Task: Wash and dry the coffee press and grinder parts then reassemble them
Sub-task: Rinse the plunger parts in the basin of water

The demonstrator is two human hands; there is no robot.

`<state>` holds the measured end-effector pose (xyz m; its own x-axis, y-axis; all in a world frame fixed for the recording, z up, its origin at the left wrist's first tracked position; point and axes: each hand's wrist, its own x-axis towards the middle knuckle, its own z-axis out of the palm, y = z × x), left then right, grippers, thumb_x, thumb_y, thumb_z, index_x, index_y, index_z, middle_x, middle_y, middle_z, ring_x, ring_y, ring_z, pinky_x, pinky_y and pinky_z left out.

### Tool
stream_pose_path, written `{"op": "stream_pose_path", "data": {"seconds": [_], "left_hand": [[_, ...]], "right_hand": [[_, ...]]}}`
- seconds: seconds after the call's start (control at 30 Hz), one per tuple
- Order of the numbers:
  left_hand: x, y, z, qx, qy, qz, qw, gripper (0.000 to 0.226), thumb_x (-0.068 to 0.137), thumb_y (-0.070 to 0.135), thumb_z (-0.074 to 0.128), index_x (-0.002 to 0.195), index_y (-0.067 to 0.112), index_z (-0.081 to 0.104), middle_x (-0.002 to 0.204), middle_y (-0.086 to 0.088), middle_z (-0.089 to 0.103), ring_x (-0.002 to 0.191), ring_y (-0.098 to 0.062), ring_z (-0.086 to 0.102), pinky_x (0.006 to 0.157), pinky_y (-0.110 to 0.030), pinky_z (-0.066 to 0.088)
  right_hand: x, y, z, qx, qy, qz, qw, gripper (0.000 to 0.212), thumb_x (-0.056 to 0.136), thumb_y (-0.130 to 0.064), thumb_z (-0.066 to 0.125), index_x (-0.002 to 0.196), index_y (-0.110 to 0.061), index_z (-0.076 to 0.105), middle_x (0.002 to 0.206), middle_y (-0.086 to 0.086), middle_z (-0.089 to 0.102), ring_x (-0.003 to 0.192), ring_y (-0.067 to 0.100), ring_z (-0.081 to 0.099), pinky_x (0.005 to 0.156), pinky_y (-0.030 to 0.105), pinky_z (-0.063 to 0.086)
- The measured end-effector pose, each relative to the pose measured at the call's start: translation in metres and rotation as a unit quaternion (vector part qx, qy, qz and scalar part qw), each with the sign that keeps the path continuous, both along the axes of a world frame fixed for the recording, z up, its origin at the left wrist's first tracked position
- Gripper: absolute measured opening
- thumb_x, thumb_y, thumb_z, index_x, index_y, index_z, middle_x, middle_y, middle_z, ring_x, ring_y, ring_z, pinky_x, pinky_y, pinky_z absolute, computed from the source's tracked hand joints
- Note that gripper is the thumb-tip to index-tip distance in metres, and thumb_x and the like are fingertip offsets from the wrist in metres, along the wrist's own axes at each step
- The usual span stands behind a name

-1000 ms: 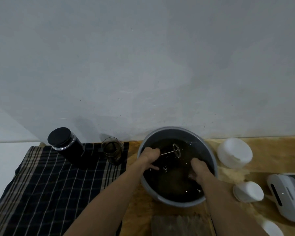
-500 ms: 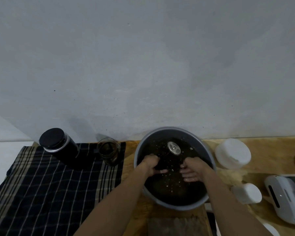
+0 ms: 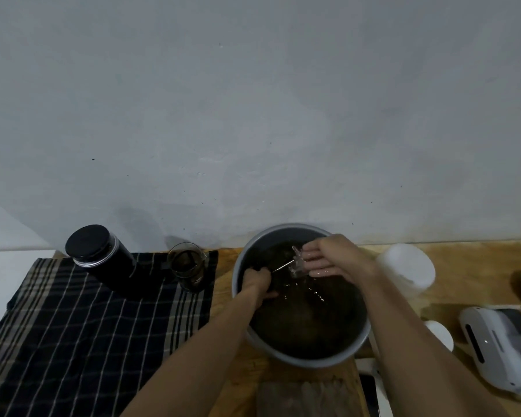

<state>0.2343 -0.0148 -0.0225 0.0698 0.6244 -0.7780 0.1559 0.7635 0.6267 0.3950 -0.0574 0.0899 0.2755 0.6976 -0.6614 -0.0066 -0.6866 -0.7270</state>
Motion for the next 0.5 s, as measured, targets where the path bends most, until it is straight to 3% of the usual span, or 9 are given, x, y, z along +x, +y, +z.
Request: {"op": "stream_pose_path", "data": {"seconds": [0.1, 0.17, 0.23, 0.37, 0.43, 0.5], "left_hand": [[-0.005, 0.002, -0.003, 0.013, 0.008, -0.035, 0.999, 0.049, 0.105, 0.039, 0.053, 0.142, 0.008, 0.047, 0.124, -0.011, 0.061, 0.077, -0.024, 0.063, 0.077, -0.039, 0.064], [-0.008, 0.002, 0.001, 0.014, -0.021, -0.050, 0.998, 0.043, 0.103, 0.046, 0.054, 0.122, 0.008, 0.059, 0.110, -0.010, 0.063, 0.077, -0.024, 0.064, 0.067, -0.035, 0.061], [-0.010, 0.002, 0.005, -0.016, -0.049, -0.067, 0.996, 0.044, 0.102, 0.053, 0.049, 0.109, 0.011, 0.061, 0.101, -0.011, 0.062, 0.076, -0.026, 0.062, 0.054, -0.031, 0.054], [-0.008, 0.000, 0.010, -0.087, -0.064, -0.085, 0.990, 0.044, 0.104, 0.052, 0.041, 0.095, 0.013, 0.057, 0.102, -0.013, 0.059, 0.075, -0.027, 0.060, 0.044, -0.026, 0.050], [-0.004, -0.002, 0.009, -0.095, -0.058, -0.099, 0.989, 0.029, 0.103, 0.037, 0.044, 0.097, 0.013, 0.060, 0.101, -0.012, 0.062, 0.079, -0.025, 0.060, 0.045, -0.025, 0.049], [0.000, -0.005, 0.009, -0.094, -0.056, -0.108, 0.988, 0.023, 0.101, 0.026, 0.044, 0.097, 0.013, 0.063, 0.088, -0.009, 0.064, 0.076, -0.021, 0.060, 0.048, -0.025, 0.049]], "right_hand": [[0.006, -0.011, -0.024, -0.039, -0.071, -0.047, 0.996, 0.021, 0.102, -0.013, 0.046, 0.107, -0.003, 0.064, 0.103, 0.018, 0.071, 0.087, 0.029, 0.072, 0.064, 0.034, 0.061], [0.009, -0.027, -0.052, -0.099, -0.128, -0.036, 0.986, 0.025, 0.101, -0.016, 0.046, 0.114, 0.002, 0.057, 0.102, 0.019, 0.063, 0.093, 0.032, 0.063, 0.081, 0.041, 0.057], [0.005, -0.042, -0.075, -0.126, -0.128, -0.047, 0.983, 0.030, 0.099, -0.016, 0.049, 0.121, 0.004, 0.055, 0.111, 0.016, 0.059, 0.103, 0.034, 0.056, 0.094, 0.041, 0.051], [-0.004, -0.054, -0.091, -0.092, 0.139, -0.198, 0.966, 0.028, 0.101, -0.010, 0.052, 0.120, 0.007, 0.064, 0.109, 0.024, 0.068, 0.099, 0.034, 0.065, 0.075, 0.040, 0.056], [-0.010, -0.051, -0.077, -0.051, 0.218, -0.164, 0.961, 0.027, 0.101, -0.007, 0.055, 0.116, 0.011, 0.068, 0.113, 0.029, 0.072, 0.103, 0.035, 0.072, 0.078, 0.038, 0.063], [-0.019, -0.042, -0.057, -0.011, 0.237, -0.084, 0.968, 0.024, 0.101, -0.005, 0.058, 0.115, 0.010, 0.070, 0.112, 0.028, 0.074, 0.105, 0.034, 0.074, 0.083, 0.035, 0.064]]}}
